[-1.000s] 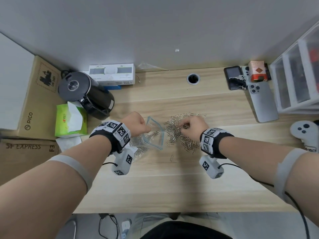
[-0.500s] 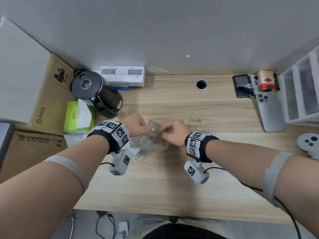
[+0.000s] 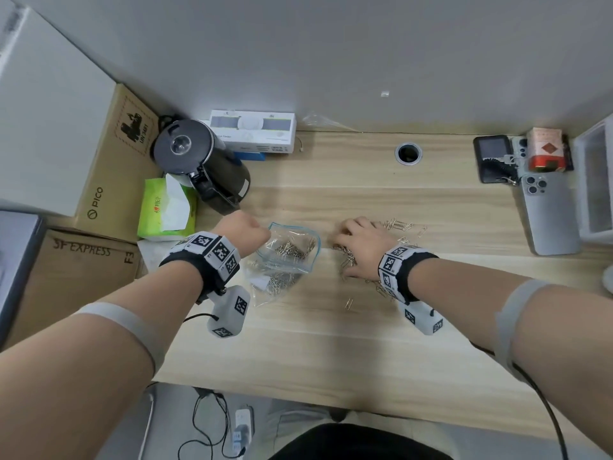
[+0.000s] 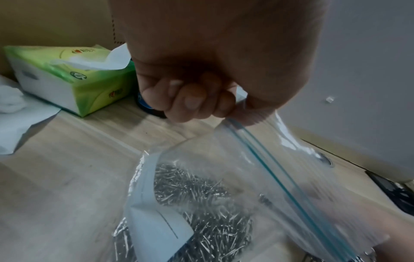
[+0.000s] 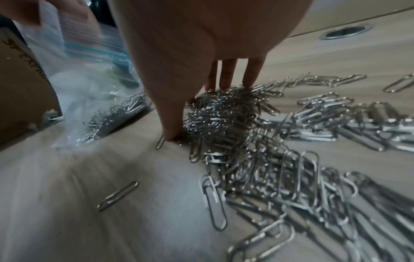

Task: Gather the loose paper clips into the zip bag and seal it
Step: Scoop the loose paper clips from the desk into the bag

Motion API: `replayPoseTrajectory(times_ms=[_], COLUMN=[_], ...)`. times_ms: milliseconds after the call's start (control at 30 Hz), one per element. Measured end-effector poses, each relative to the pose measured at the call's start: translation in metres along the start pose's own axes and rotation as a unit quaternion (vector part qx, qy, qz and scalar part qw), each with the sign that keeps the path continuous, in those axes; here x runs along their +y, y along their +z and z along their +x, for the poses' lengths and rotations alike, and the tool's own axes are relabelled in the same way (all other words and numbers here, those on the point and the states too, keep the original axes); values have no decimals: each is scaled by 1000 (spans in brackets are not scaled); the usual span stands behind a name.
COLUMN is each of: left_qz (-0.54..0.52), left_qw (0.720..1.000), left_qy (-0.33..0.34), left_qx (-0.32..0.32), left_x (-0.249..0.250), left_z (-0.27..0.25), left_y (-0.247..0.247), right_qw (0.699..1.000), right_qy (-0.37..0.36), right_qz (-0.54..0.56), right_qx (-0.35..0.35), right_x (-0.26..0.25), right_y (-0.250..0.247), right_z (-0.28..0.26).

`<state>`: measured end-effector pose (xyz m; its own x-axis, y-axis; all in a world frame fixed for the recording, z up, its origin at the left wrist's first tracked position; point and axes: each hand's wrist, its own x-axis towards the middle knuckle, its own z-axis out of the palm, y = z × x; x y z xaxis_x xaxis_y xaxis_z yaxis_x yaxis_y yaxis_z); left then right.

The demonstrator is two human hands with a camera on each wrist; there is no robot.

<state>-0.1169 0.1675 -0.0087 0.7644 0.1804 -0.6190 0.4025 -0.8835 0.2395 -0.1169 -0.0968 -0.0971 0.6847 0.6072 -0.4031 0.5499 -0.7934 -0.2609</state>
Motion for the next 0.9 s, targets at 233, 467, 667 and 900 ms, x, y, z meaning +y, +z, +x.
replayPoseTrajectory(times_ms=[233, 467, 667, 900], left_qz=[-1, 3, 17, 42], left_qw=[999, 999, 999, 999], left_qy=[23, 33, 32, 31], left_qx=[-26, -21, -10, -16], left_x=[11, 20, 25, 37], left_z=[1, 2, 3, 0], left_y=[6, 8, 9, 11], right_qw=[999, 994, 986, 986], right_qy=[-28, -103, -146, -165], right_qz=[28, 33, -26, -16], right_qx=[-28, -10, -79, -36], right_x=[10, -4, -21, 2], right_y=[1, 0, 12, 2], right_z=[-14, -14, -11, -35])
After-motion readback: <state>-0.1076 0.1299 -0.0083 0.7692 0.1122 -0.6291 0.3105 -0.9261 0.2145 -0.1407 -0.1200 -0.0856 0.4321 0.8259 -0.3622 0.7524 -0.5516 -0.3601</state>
